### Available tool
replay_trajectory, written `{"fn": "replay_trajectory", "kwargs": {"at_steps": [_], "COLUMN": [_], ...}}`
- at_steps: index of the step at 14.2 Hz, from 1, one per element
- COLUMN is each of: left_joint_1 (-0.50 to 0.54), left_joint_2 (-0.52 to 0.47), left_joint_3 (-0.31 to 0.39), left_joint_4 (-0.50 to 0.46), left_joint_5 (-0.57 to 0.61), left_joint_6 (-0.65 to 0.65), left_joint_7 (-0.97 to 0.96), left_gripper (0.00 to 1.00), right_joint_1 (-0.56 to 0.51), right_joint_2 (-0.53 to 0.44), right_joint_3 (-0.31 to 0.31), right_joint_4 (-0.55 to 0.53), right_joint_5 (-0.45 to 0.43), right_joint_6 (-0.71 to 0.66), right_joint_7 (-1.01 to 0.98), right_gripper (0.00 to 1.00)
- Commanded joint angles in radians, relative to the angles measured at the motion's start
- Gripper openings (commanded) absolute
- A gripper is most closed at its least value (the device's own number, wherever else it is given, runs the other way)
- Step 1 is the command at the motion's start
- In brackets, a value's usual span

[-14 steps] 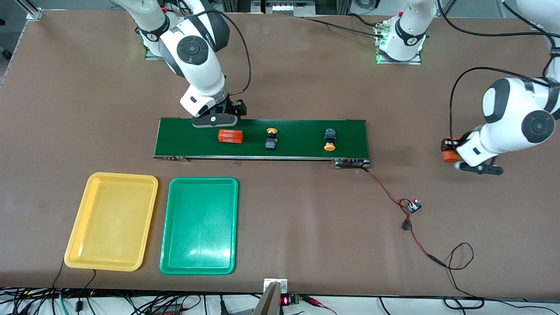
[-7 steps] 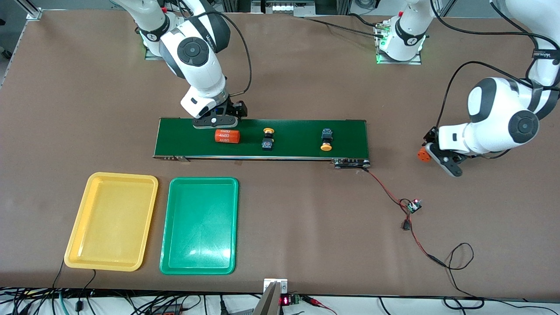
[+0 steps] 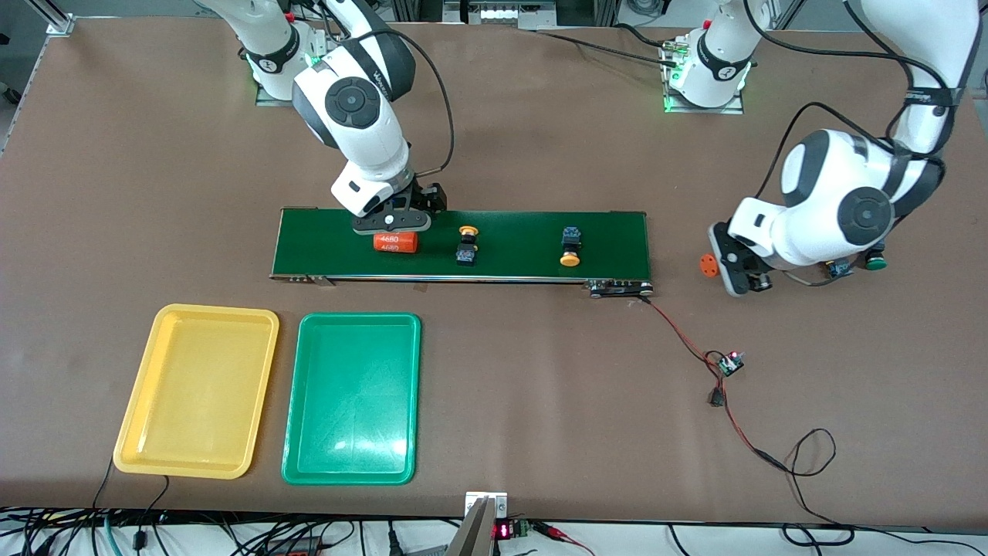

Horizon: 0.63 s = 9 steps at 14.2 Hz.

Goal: Sort buttons by color to trays
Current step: 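Carry the cylinder to the belt while the right gripper reaches the first cylinder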

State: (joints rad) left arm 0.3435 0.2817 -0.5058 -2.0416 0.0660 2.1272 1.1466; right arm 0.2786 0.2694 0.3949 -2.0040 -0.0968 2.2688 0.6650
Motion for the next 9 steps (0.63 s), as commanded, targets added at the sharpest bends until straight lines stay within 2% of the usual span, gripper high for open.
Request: {"fn": "replay_trajectory", "kwargs": {"at_steps": [1,3,5,7,9], "left_joint_1": [-0.024,-0.031,-0.050,-0.067,-0.115], "left_joint_2": [-0.024,-0.018,-0.006,-0.001,0.001], "left_joint_3": [0.007,0.006,-0.031,-0.080,-0.082], "left_joint_4": [-0.035,-0.048,-0.048,-0.049,-0.057], "left_joint_5": [-0.017,-0.018,-0.020,-0.023,-0.018], "left_joint_6": [0.065,0.097,0.103,0.126,0.128], "left_joint_7": [0.155,0.241,0.248,0.217,0.132], "left_gripper": [0.00,0.00,0.00,0.00,0.00], "right_joint_1": [0.028,0.050,0.071,0.077,0.079], "right_joint_2": [0.042,0.062,0.088,0.099,0.108], "right_joint_3": [-0.027,-0.048,-0.062,-0.071,-0.074], "right_joint_4": [0.050,0.065,0.088,0.097,0.099], "right_joint_5": [-0.018,-0.017,-0.020,-0.021,-0.021], "right_joint_6": [0.000,0.000,0.000,0.001,0.009], "right_joint_7": [0.022,0.025,0.059,0.065,0.065], "right_gripper": [1.00,1.00,1.00,1.00,1.00]}}
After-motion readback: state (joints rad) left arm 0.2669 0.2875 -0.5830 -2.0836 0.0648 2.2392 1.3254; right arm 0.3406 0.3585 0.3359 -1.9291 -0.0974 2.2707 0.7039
